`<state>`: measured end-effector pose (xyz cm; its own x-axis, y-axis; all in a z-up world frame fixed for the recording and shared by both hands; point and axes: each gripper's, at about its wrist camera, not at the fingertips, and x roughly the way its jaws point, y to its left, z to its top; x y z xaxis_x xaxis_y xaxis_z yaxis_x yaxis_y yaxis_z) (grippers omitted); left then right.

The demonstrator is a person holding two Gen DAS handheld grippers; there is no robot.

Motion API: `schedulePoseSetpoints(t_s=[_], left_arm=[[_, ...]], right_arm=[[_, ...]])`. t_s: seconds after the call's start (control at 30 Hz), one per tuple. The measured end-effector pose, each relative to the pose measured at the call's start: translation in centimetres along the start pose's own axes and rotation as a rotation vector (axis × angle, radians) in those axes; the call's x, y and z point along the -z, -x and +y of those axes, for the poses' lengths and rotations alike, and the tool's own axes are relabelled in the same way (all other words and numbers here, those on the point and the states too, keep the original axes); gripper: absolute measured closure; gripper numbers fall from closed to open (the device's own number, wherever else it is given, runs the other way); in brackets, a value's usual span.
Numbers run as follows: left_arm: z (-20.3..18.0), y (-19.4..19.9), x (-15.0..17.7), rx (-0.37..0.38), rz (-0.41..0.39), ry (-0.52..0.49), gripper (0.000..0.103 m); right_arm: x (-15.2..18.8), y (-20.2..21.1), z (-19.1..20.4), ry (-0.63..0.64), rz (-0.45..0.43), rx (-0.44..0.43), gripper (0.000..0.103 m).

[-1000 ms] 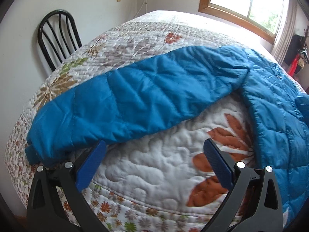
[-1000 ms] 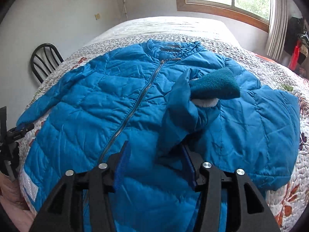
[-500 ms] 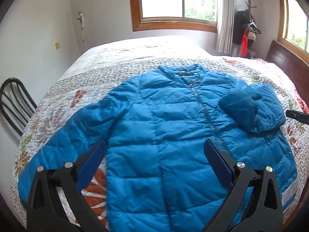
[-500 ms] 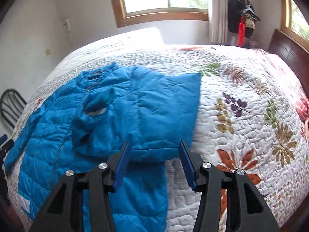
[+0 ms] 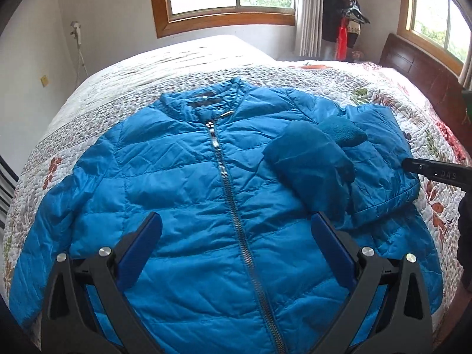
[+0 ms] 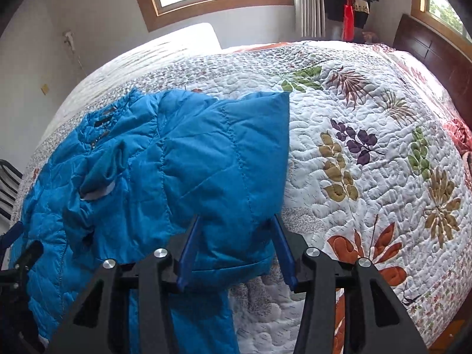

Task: Fold large clothes
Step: 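Grasp the other sleeve cuff with the left tool, fold it across the front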

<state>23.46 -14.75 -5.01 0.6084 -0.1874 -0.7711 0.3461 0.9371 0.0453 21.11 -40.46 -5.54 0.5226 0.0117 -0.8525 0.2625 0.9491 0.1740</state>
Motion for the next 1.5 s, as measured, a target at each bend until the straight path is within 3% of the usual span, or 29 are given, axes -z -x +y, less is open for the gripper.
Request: schedulePoseSetpoints(t_s=[0.23, 0.27, 0.37, 0.43, 0.5, 0.57, 0.67, 0.97, 1.23, 1.37, 1.43, 1.5], left_arm=[[-3.4, -3.7, -2.1, 0.035, 0.038, -0.051, 0.004], [-3.6, -4.0, -2.2, 0.037, 0.039, -0.054, 0.009], [-3.9, -4.5, -2.3, 0.074, 0.054, -0.065, 0.038], [-4.1, -4.6, -2.3, 0.096, 0.055, -0.070, 0.048], [-4.1, -4.6, -2.2, 0.116, 0.052, -0.081, 0.074], [-4.1, -4.4, -2.1, 0.157, 0.058, -0.080, 0.092], [-3.6, -3.6, -1.9, 0.164, 0.036, -0.076, 0.101], [3.1, -0.7, -1.7, 0.156, -0.028, 0.080, 0.103], [9.8, 0.2, -0.9, 0.068, -0.059, 0.181, 0.103], [12.6, -2.3, 0.5, 0.055, 0.017, 0.228, 0.101], [13.3, -3.2, 1.3, 0.059, 0.049, 0.228, 0.096], [13.5, -3.5, 1.6, 0.035, 0.056, 0.221, 0.085]], right_arm=[[0.1, -0.9, 1.2, 0.045, 0.010, 0.008, 0.053], [0.1, -0.9, 1.2, 0.046, 0.011, 0.007, 0.053], [0.1, -1.0, 1.3, 0.052, 0.010, 0.000, 0.053], [0.1, -1.1, 1.6, 0.061, 0.008, 0.003, 0.053], [0.2, -1.1, 1.8, 0.065, 0.009, -0.002, 0.053], [0.2, -1.1, 1.9, 0.069, 0.008, -0.006, 0.052], [0.2, -1.0, 2.0, 0.073, 0.003, -0.018, 0.052], [-0.3, 0.4, 4.1, 0.116, -0.006, -0.156, 0.052], [-1.4, -1.0, 9.4, 0.224, 0.050, -0.264, 0.054], [-0.8, -4.0, 11.5, 0.261, 0.118, -0.225, 0.054], [-0.4, -4.8, 12.2, 0.284, 0.119, -0.192, 0.054], [-0.2, -4.4, 12.2, 0.294, 0.109, -0.189, 0.054]])
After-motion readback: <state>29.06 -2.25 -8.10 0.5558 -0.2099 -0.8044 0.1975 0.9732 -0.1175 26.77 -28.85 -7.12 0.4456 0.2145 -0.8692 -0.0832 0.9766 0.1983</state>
